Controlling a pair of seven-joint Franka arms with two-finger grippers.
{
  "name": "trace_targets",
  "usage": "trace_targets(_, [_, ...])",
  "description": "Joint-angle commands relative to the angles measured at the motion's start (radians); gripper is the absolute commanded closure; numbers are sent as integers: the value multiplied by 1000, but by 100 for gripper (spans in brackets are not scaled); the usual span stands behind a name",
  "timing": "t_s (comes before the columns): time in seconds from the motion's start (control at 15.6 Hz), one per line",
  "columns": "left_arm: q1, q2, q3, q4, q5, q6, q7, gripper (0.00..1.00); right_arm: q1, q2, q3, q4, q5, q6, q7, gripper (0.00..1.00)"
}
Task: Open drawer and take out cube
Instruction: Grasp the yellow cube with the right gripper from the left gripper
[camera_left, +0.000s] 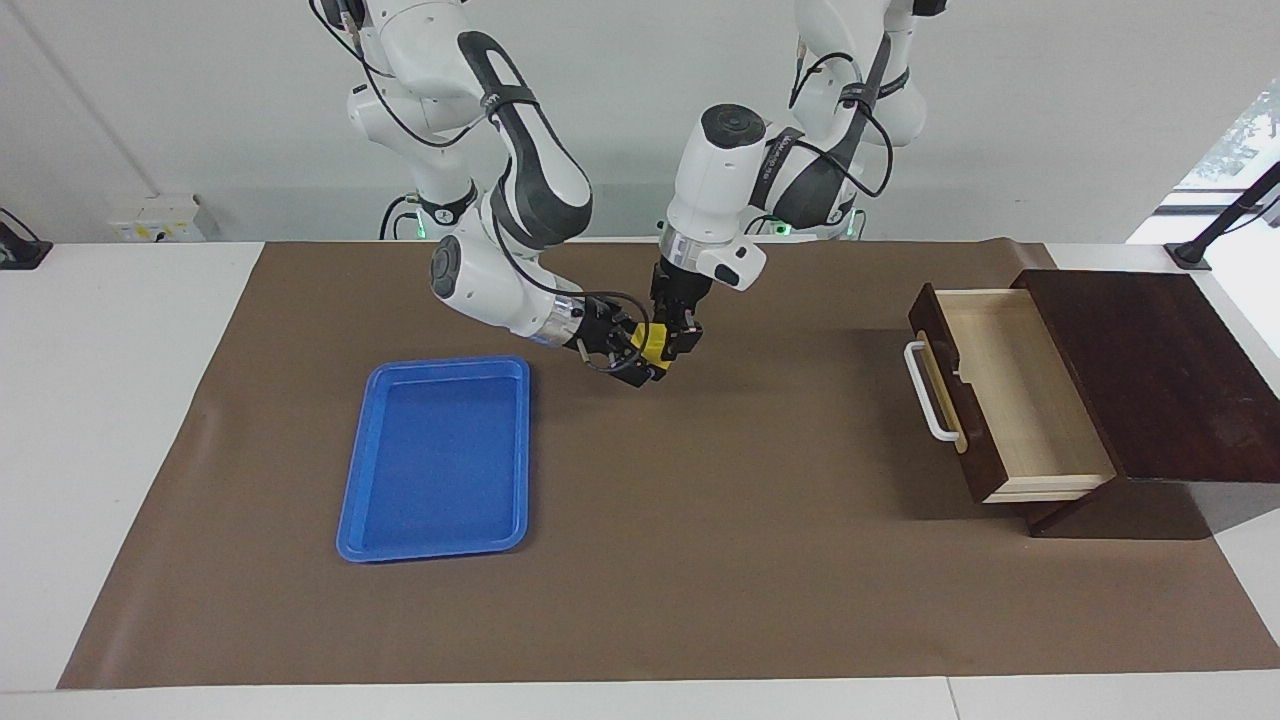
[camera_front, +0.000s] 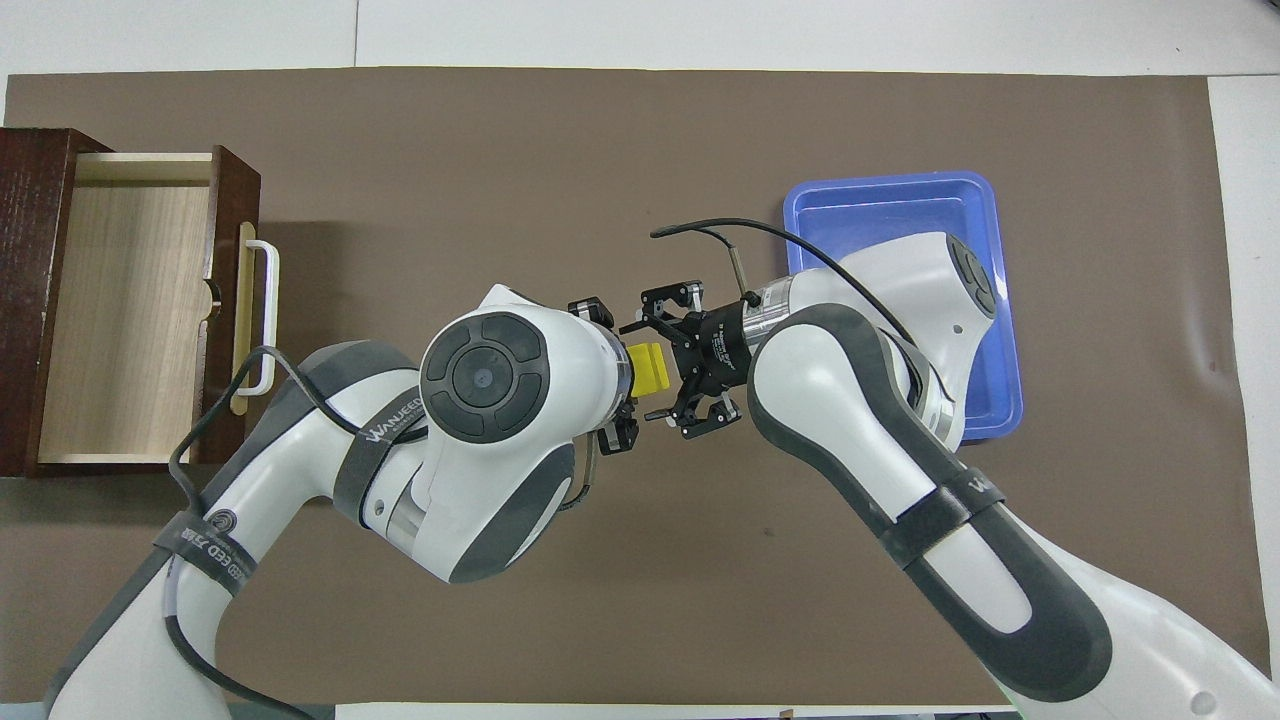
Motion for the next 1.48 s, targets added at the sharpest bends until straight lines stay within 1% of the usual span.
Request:
trace_targets(0.0, [-22,-35,19,-45,-15,28,4,100,-12,12,2,13,31,3,-10,0])
trace_targets(0.32, [-22,-34,19,-45,-15,28,4,100,-6,12,2,11,33,10,-7,0])
trace_targets(0.39, [-20,-35,19,-45,-15,28,4,100,-7,14,2,11,33,8,-7,13])
trace_targets(0.45, [-20,-35,19,-45,-15,28,4,100,-9,14,2,11,33,8,-8,59])
trace_targets(0.51, [-20,-34,19,-45,-15,28,4,100,-16,14,2,13,33,3,-8,100])
trace_targets(1.03, [-19,-35,19,-45,-15,27,4,100,-26,14,2,31,33,-6,-8,100])
trace_targets(1.09, [-17,-35,19,-45,-15,25,4,81,-32,14,2,34,31,-15,-8,100])
trace_targets(1.16, [-14,-34,20,-44,-15,22,7,37,-36,14,2,42,33,-27,-8,100])
trace_targets(1.22, [-9,-32,20,-33,-15,8,6,0,-41,14,2,49,33,-43,-7,100])
trace_targets(1.41, [26,-35,30,-30,-3,-62,30,0,-84,26,2,84,33,-85,-5,100])
